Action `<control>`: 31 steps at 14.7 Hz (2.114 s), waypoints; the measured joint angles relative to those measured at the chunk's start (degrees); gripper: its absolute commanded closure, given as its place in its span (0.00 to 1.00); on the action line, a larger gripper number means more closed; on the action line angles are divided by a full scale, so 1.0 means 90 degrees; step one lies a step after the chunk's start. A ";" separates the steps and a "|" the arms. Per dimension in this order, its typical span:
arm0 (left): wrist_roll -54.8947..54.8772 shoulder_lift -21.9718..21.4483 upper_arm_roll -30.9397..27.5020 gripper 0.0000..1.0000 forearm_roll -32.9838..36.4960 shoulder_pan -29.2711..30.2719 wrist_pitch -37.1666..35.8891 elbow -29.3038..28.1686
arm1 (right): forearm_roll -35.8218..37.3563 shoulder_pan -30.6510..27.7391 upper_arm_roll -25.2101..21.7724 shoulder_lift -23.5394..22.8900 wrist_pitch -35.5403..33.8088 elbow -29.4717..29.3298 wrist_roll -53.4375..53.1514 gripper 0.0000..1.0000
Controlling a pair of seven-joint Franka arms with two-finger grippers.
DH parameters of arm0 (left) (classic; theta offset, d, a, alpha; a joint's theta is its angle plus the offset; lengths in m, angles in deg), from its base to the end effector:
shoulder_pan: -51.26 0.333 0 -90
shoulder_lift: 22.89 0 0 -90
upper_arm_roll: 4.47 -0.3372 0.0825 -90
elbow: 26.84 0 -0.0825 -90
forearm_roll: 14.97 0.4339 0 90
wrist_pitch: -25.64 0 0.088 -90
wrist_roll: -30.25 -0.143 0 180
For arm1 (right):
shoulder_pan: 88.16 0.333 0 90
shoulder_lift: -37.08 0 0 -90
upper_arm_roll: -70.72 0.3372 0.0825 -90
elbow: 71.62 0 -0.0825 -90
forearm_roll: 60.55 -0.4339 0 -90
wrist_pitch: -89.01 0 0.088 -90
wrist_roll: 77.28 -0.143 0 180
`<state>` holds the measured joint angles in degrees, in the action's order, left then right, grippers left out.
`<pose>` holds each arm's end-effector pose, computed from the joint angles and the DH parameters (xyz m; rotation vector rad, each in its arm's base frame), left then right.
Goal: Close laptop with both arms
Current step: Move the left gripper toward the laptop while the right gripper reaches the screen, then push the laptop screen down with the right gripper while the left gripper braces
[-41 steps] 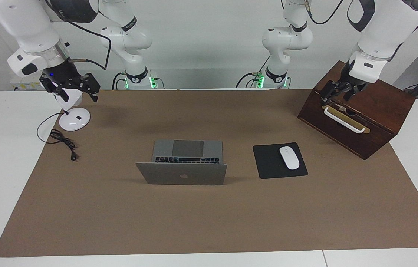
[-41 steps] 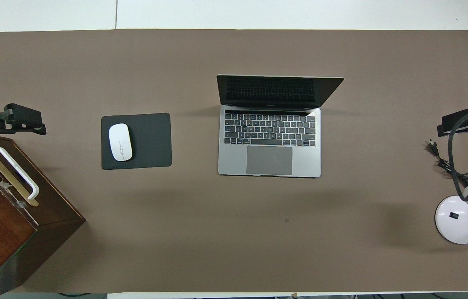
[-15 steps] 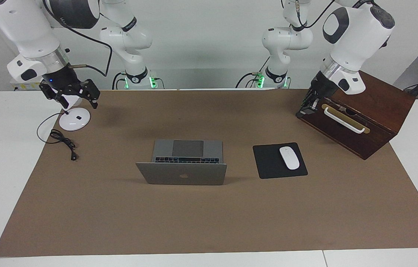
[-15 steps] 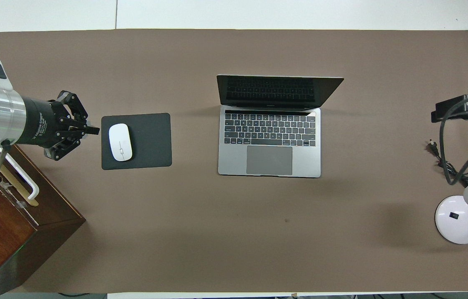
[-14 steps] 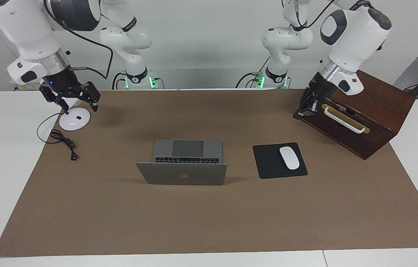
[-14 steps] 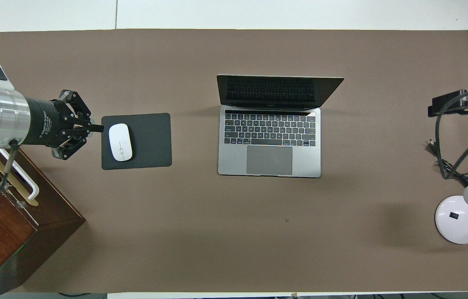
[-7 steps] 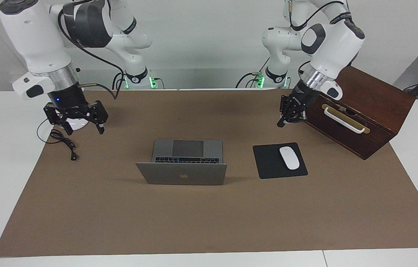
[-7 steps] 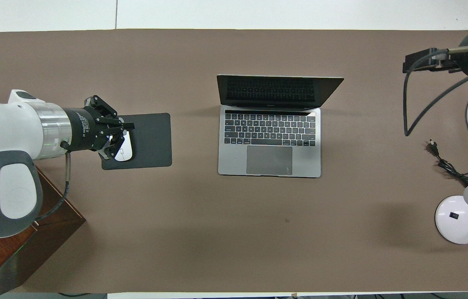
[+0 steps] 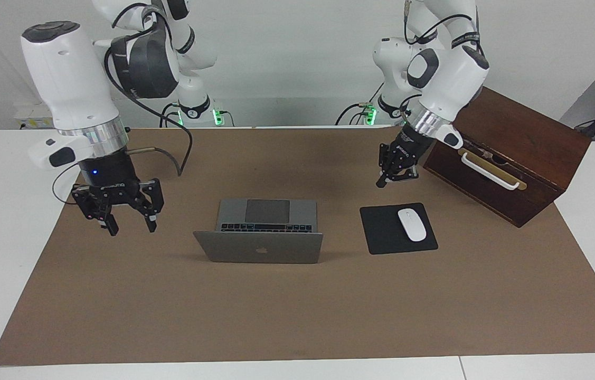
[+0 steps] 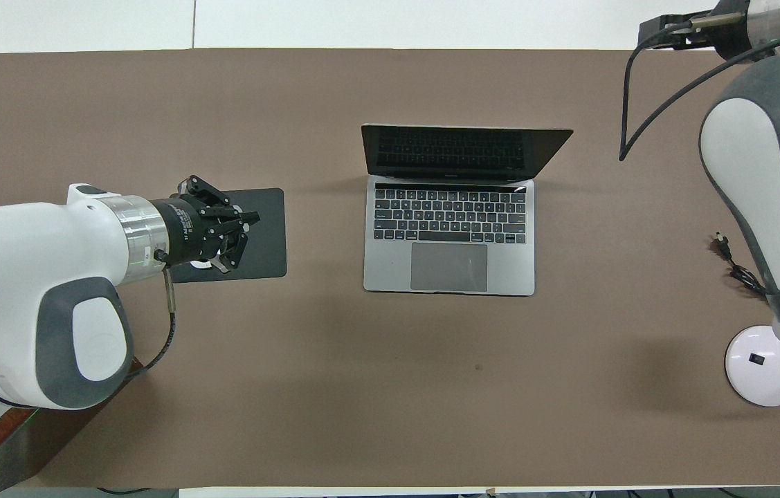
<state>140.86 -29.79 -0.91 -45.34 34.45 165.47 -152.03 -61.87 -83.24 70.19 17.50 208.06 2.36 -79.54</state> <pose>0.5565 -0.2207 0.4468 1.5072 2.1496 -0.2910 0.7674 0.0620 0.5873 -3.0208 -0.0480 -0.6805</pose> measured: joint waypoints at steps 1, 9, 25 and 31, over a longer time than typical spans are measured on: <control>0.0118 -0.0001 -0.0001 1.00 -0.0104 -0.0075 0.0156 -0.0075 | -0.0002 0.0019 0.0007 -0.0051 0.0167 -0.0042 -0.0072 1.00; 0.0504 0.0275 0.0006 1.00 -0.1015 -0.0859 0.1330 -0.0773 | 0.0189 0.0885 -0.0310 -0.0893 0.1821 -0.0166 -0.0935 1.00; -0.1899 0.1539 0.0007 1.00 -0.6292 -0.2542 0.3500 -0.1026 | 0.0496 0.2414 -0.0816 -0.1701 0.1106 -0.0478 -0.1455 1.00; -0.1946 0.1734 -0.0001 1.00 -0.6464 -0.2688 0.3520 -0.0680 | -0.0046 0.2414 -0.0841 -0.1701 0.0342 -0.0538 -0.1455 1.00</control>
<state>123.35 -14.18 -0.92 -103.51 10.26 197.15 -158.15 -62.29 -61.52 62.62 2.20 211.15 -2.48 -92.64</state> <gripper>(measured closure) 0.991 0.991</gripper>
